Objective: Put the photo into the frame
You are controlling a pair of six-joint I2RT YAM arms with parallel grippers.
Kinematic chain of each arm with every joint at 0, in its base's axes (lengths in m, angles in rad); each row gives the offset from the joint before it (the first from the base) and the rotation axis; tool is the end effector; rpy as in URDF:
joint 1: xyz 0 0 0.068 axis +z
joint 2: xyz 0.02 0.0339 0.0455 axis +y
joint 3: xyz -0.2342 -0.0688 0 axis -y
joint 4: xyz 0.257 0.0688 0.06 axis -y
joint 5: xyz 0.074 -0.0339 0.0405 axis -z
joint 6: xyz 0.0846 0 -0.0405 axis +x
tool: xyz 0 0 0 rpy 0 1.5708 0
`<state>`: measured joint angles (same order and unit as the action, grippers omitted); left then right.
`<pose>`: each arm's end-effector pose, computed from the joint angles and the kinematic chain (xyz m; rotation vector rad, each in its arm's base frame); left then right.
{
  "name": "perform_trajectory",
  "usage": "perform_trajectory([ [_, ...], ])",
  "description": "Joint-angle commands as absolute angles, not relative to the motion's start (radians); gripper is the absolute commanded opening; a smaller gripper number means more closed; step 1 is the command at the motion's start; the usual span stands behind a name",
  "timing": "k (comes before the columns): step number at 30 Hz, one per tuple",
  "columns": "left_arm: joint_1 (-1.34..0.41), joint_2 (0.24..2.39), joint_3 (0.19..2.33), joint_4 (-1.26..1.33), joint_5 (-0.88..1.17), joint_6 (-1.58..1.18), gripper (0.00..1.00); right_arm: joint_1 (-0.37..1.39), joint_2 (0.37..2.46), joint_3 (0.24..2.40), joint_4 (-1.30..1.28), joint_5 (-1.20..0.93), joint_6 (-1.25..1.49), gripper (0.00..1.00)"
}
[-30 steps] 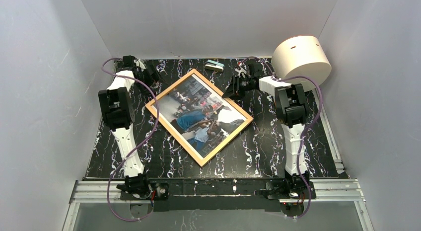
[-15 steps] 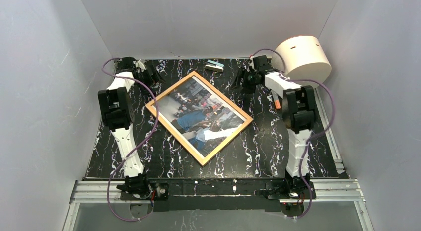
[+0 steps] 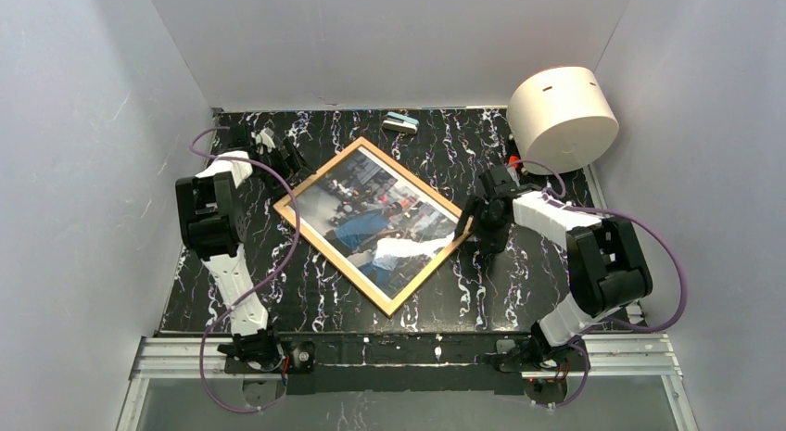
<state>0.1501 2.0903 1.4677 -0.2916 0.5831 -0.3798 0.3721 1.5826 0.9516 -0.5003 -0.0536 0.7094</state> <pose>0.4700 0.0240 0.1011 -0.3976 2.4166 -0.8214 0.3087 0.1253 0.1011 0.4481 2.7304 0.3817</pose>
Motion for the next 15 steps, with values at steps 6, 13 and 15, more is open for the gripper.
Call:
perform_trajectory([
  [6, 0.135, 2.015, 1.356, -0.471, 0.539, -0.458, 0.82, 0.366, 1.661, 0.962, -0.392, -0.168, 0.790, 0.84],
  [13, 0.132, 1.939, 1.252, -0.477, 0.537, -0.483, 0.78, 0.343, 1.797, 1.119, -0.301, -0.156, 0.693, 0.80],
  [15, 0.131, 1.911, 1.220, -0.480, 0.530, -0.486, 0.77, 0.331, 1.832, 1.177, -0.281, -0.157, 0.648, 0.80],
])
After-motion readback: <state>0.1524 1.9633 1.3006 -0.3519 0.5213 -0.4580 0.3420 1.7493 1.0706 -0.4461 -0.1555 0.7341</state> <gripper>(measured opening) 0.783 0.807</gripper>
